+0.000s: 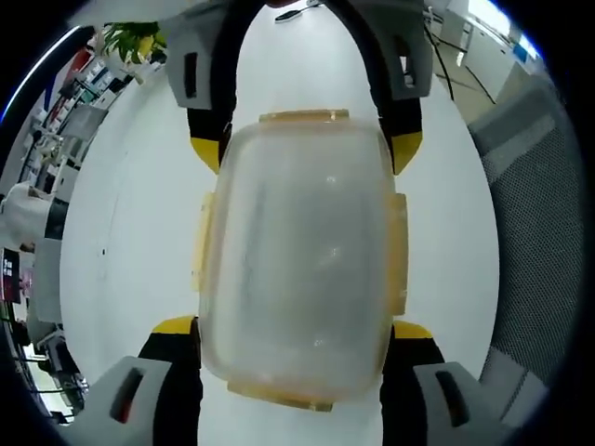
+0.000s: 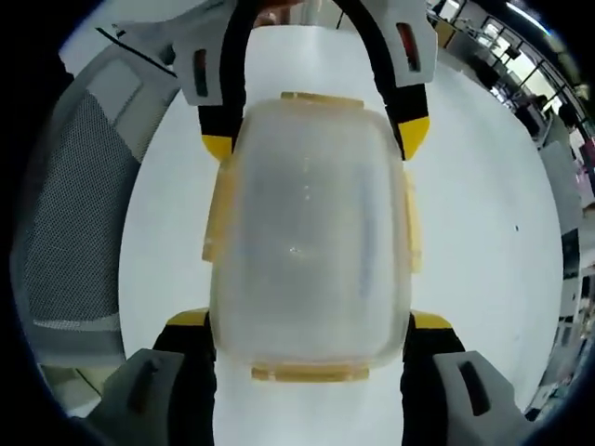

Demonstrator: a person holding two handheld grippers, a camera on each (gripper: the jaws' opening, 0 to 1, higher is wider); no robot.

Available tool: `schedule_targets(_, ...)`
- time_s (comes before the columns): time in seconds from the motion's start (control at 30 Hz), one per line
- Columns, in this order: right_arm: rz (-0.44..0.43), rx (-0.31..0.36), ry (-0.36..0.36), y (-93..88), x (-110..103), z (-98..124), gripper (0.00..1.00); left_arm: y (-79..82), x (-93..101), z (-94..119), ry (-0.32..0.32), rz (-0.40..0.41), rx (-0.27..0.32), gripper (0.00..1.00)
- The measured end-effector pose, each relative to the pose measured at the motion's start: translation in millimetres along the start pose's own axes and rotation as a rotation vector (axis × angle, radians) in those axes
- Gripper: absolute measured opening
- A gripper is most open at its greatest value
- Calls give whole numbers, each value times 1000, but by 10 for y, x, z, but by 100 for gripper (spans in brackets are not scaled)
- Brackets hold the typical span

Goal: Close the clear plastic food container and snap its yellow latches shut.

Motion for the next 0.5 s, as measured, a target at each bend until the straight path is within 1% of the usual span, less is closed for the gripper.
schedule_targets(0.07, 5, -42, -5, 15, -4, -16, 80, -5, 0, 7, -1, 0, 10, 76)
schedule_targets(0.2, 2, -17, -4, 34, 51, -24, 80, -43, -42, 7, -2, 5, 8, 76)
schedule_targets(0.3, 1, -19, -4, 43, 79, -36, 80, -53, -62, -7, 0, 10, 9, 77)
schedule_targets(0.4, -3, -33, -6, 34, 75, -39, 80, -74, -77, -35, -1, -5, 5, 78)
schedule_targets(0.43, -13, -24, -8, 40, 94, -43, 80, -79, -95, -50, -1, -2, 7, 79)
schedule_targets(0.47, -23, -19, -13, 51, 115, -47, 80, -105, -117, -74, 13, -28, -3, 80)
schedule_targets(0.5, -29, -13, -15, 52, 133, -65, 80, -115, -161, -95, 24, -83, -12, 80)
Point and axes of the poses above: the point that each gripper's makers call its tool centre point, and the gripper's own axes: z roughly backward along the fingers, x roughly to its right, y roughly out of its top, the point moved 5 cm from there along z, roughly backward along the fingers, and after that the axes turned 13 degrees about x, right-handed, at the moved point
